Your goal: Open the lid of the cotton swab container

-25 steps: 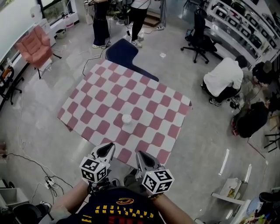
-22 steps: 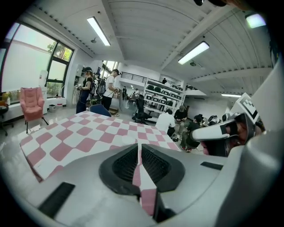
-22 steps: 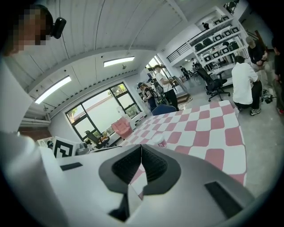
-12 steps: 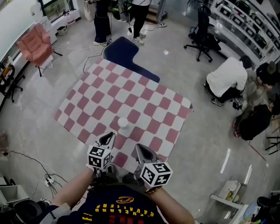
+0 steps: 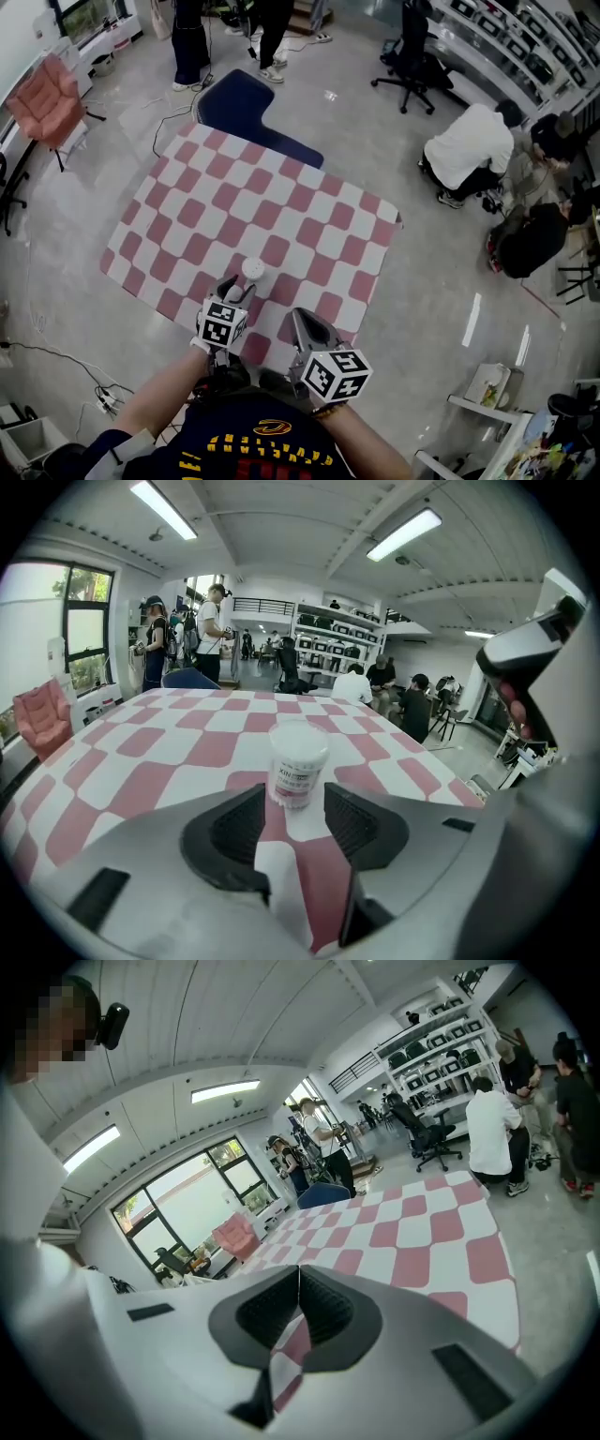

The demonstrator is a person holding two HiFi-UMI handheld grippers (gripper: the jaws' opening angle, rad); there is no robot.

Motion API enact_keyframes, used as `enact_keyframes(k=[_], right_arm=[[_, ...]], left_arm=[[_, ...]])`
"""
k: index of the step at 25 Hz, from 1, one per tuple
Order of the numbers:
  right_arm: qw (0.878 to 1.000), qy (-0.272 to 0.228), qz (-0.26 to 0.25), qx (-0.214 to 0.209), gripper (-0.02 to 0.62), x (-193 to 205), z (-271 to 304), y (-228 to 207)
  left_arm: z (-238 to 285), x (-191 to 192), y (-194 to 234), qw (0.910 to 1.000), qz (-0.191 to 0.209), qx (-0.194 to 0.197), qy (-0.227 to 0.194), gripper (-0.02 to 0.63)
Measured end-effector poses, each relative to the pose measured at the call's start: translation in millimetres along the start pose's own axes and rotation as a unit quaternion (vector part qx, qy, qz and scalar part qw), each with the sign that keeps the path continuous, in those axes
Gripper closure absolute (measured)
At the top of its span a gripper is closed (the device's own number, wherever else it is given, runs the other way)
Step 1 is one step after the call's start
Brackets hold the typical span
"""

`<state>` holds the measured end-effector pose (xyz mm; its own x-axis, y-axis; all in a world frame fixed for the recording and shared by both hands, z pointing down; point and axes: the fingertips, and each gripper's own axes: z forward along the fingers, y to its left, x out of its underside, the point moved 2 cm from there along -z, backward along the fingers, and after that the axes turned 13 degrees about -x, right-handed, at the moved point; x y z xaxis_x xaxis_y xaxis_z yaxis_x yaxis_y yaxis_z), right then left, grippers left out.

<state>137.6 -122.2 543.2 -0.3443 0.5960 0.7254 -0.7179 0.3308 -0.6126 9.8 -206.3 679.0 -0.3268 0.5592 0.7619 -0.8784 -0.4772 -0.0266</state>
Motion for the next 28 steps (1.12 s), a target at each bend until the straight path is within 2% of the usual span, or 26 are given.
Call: enact_keyframes(k=[3, 5, 9, 17, 20, 24, 28], right_arm=[[1.0, -0.005, 0.004, 0.017, 0.584, 0.5, -2.4, -5.5], [1.0, -0.009, 0.004, 0.025, 0.584, 0.4, -4.9, -7.3], [0.999, -0.012, 0.005, 0.038, 0.584, 1.7, -9.2, -9.6], [0.998, -0.019, 0.008, 0.06, 0.584, 2.7, -26.5, -14.9], [0.998, -0.026, 0.007, 0.064, 0.584, 1.2, -31.4, -16.6], [0.997, -0.028, 0.006, 0.066, 0.584, 0.6, -35.0, -15.9], [0.998, -0.024, 0.005, 0.059, 0.584, 1.3, -31.4, -13.8]], left_arm=[[12.5, 0.9, -4.5, 0.9999, 0.006, 0.01, 0.006, 0.319], [19.8, 0.4, -8.7, 0.9998, 0.014, 0.013, 0.009, 0.291], [32.9, -3.8, -12.5, 0.9998, 0.014, 0.012, 0.009, 0.291], [53.8, -0.9, -14.8, 0.9996, 0.007, -0.014, 0.021, 0.295], [54.7, -1.1, -11.5, 0.9995, 0.009, -0.021, 0.022, 0.333], [53.8, 0.0, -11.2, 0.9997, 0.021, -0.004, 0.007, 0.347], [42.6, -8.8, -6.6, 0.9986, 0.051, 0.012, -0.004, 0.35]])
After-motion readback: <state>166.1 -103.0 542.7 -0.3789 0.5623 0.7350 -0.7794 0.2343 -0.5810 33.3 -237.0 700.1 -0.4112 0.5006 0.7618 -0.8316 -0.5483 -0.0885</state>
